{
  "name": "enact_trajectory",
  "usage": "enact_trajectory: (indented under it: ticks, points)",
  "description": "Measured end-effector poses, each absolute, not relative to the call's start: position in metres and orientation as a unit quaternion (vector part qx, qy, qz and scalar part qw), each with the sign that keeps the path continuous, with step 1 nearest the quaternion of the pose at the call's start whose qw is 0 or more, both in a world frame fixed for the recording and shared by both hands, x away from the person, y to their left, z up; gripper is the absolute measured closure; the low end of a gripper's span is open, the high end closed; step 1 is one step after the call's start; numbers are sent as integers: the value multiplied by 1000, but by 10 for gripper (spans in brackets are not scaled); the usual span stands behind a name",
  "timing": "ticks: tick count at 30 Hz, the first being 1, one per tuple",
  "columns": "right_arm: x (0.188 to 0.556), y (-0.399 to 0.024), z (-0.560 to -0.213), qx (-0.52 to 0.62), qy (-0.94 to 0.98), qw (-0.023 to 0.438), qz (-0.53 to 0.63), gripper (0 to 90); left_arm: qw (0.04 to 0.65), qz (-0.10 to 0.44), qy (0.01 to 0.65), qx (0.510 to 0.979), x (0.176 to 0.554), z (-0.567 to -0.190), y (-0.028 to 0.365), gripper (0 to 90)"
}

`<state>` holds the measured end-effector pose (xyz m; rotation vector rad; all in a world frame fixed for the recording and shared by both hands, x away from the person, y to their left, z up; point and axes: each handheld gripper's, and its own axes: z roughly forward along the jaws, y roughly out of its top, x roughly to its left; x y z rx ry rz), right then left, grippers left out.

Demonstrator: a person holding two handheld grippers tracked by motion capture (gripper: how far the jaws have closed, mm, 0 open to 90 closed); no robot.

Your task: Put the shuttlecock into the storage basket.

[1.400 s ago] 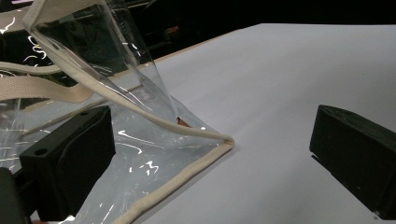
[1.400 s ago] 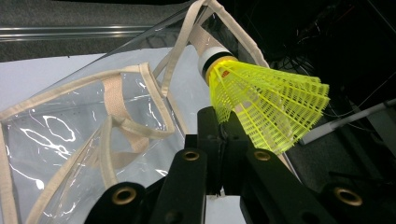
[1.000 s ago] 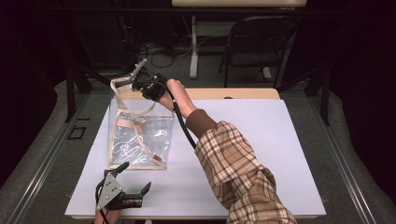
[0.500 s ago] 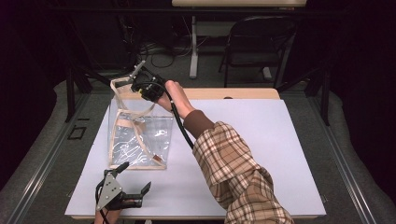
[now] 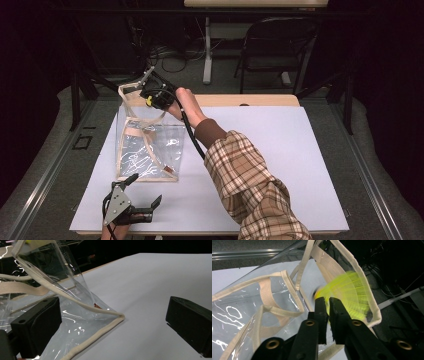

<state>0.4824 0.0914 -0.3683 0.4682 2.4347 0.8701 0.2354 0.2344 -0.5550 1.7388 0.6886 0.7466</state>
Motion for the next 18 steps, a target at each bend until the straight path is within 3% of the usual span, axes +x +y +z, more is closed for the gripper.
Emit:
enact_trajectory:
  ticks: [6,12,18]
  points:
    - [481,89,-366,177,895,247,327,685,535,314,289,729,235,-555,235,2]
    - [480,76,-359,200,888,226,345,423,534,314,289,730,235,-555,234,1]
    - [477,64,-352,211,881,216,363,274,532,315,289,731,236,-555,234,2]
